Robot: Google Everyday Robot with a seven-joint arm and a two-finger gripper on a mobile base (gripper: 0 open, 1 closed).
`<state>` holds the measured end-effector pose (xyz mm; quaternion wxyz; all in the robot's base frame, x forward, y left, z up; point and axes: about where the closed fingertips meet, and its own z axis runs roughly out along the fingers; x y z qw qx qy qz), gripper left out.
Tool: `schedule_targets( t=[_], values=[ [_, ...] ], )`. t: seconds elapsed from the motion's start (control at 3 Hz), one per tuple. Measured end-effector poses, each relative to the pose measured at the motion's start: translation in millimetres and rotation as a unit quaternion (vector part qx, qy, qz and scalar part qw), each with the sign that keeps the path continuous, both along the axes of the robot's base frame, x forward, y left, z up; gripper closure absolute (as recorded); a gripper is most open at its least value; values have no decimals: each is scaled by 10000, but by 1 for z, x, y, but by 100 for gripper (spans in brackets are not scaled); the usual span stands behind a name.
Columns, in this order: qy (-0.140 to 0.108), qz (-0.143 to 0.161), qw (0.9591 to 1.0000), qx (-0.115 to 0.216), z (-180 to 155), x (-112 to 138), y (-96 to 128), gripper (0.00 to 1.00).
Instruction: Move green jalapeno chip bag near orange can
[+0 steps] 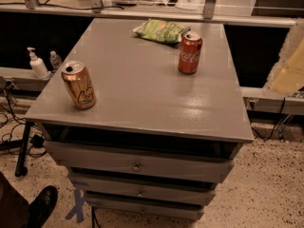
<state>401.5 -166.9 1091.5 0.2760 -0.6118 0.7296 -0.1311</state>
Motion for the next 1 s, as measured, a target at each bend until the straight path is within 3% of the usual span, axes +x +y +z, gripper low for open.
schedule_targets(
  t=[0.33, 0.67, 1.0],
  values=[
    [0, 0, 10000, 0, 0, 0, 0, 0],
    [-183, 9, 9993, 320, 3, 11, 16, 0],
    [-484, -95, 9948, 888, 3, 50, 48, 0]
  ],
)
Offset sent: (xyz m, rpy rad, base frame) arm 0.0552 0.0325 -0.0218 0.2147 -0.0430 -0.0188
